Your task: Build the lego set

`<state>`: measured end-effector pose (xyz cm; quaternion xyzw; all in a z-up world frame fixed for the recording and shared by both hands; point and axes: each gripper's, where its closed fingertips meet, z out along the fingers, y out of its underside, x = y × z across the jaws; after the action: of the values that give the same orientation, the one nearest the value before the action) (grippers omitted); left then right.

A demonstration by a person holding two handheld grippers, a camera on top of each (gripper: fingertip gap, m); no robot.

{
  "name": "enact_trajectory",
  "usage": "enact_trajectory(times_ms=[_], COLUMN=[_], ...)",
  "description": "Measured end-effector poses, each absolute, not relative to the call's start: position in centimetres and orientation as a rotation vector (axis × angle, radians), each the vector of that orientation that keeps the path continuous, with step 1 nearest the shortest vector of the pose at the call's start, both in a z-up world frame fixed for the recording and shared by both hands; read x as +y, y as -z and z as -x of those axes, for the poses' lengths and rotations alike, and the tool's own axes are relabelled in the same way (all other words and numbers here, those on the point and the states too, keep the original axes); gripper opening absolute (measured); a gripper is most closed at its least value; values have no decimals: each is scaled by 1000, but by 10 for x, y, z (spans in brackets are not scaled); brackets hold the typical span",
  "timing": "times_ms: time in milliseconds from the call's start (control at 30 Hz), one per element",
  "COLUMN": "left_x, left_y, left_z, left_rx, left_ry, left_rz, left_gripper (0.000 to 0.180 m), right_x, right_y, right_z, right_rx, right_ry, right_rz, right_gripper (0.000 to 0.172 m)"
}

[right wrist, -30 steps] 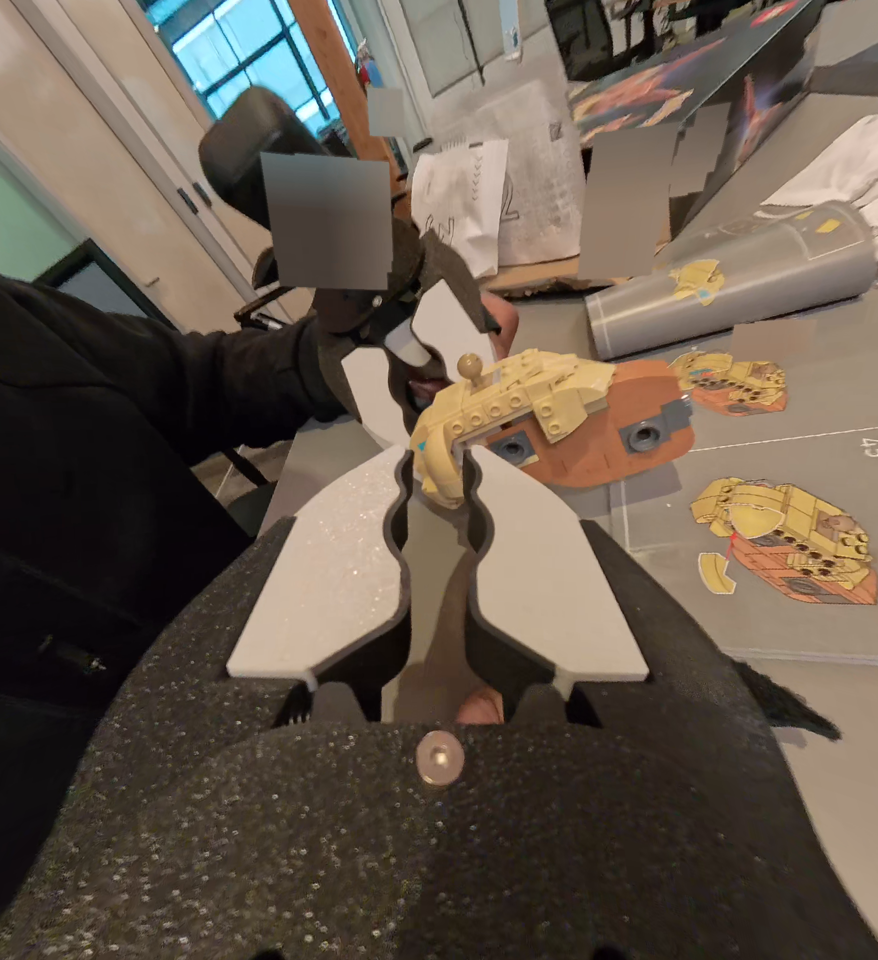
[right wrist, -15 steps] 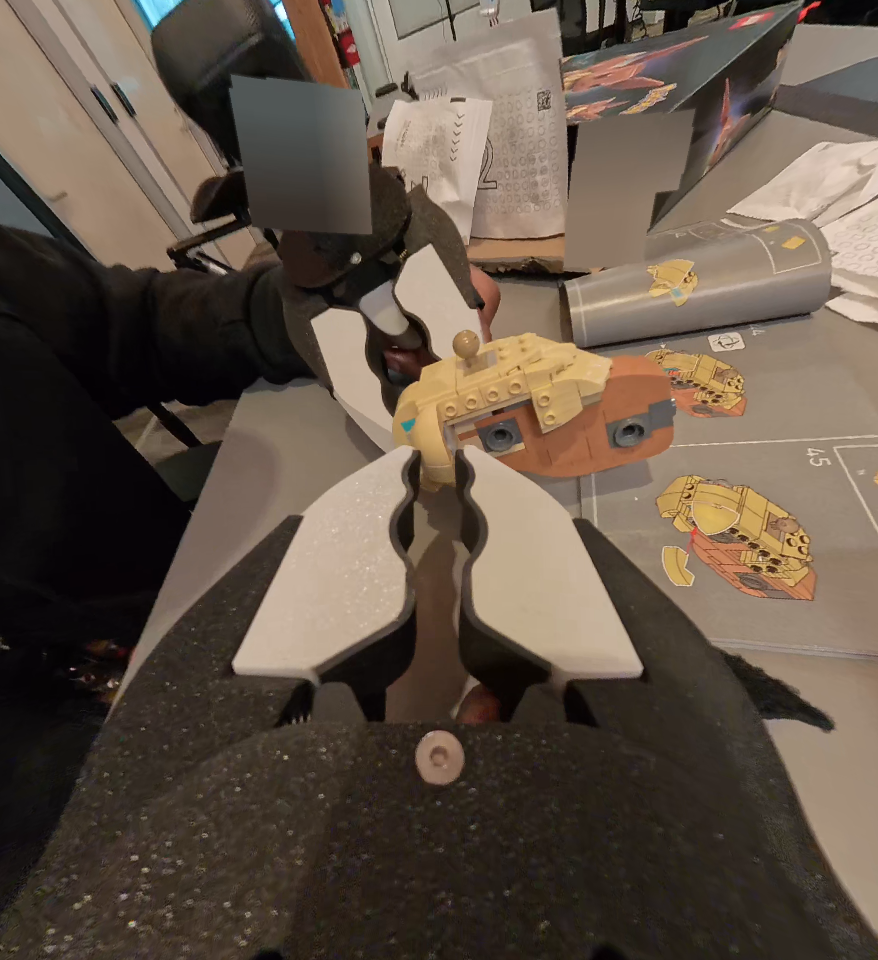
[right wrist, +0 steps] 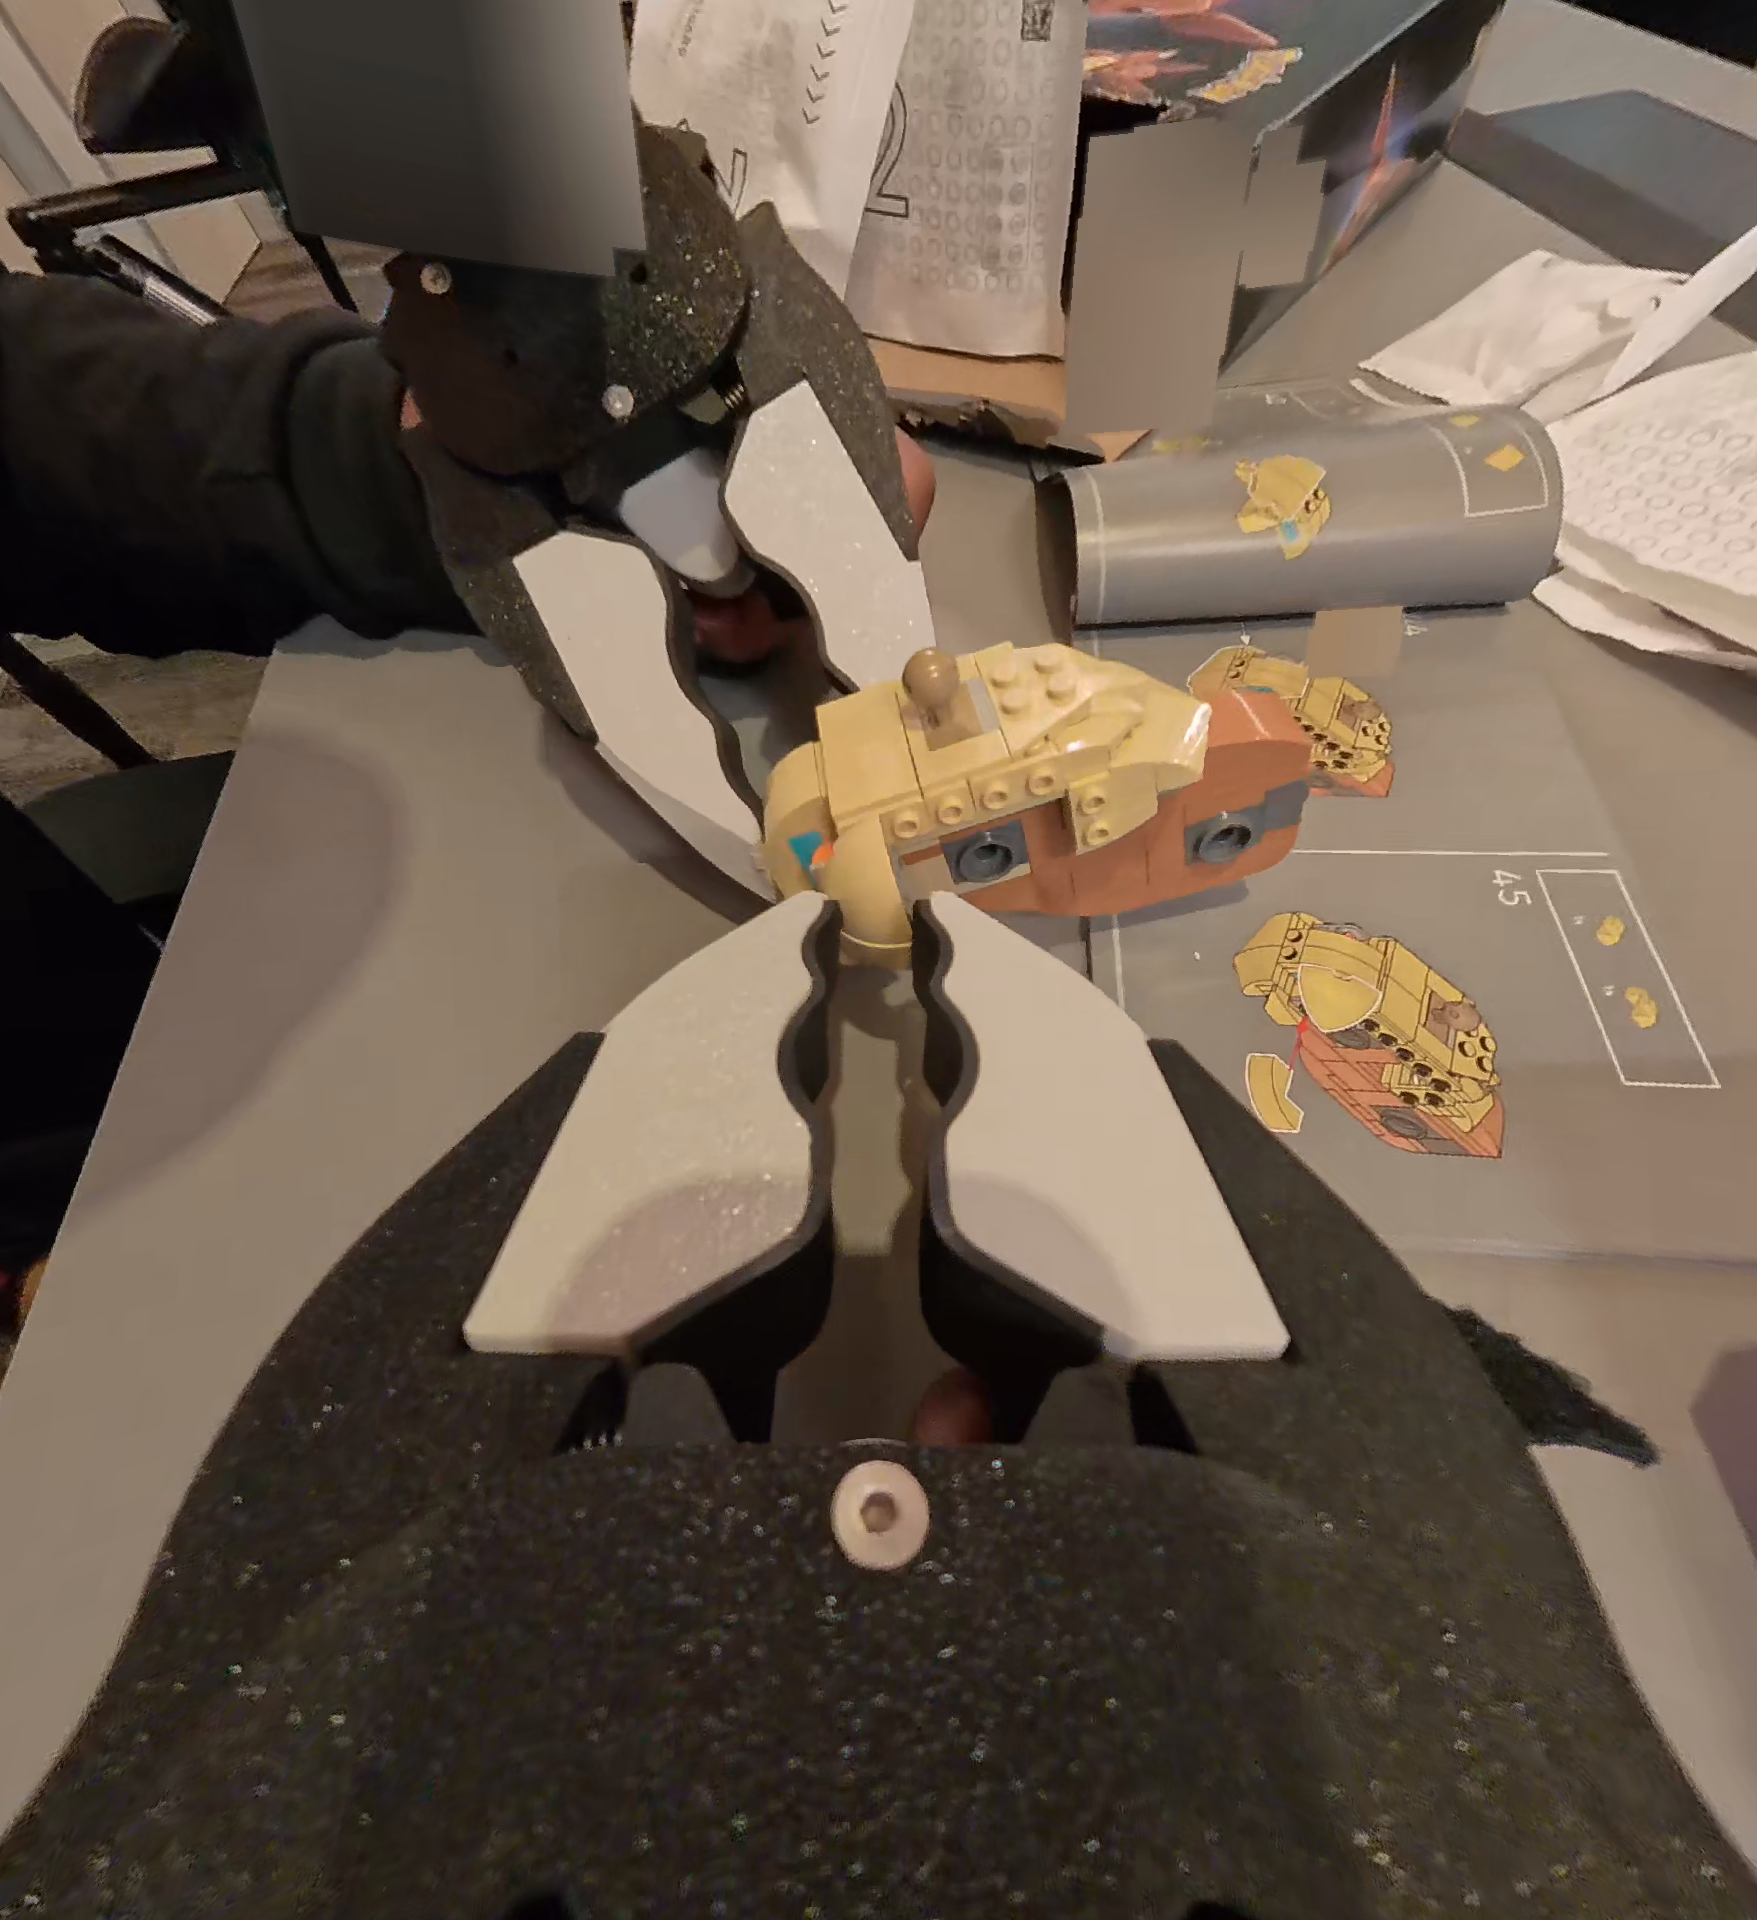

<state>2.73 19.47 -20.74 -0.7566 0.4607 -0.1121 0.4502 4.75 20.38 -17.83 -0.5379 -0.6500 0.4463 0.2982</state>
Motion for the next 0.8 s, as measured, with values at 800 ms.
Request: enact_trajectory(times_ms=[800], left_x=[202], left_y=[171], left_z=[-23], left_rx=[818], left_ry=[602], left_rz=[1827], left_gripper=[30], right_x=[210], right_y=[137], right_z=[-45], right_rx=[-1550], right_ry=[-1149], right_rz=[1200], right_gripper=[34])
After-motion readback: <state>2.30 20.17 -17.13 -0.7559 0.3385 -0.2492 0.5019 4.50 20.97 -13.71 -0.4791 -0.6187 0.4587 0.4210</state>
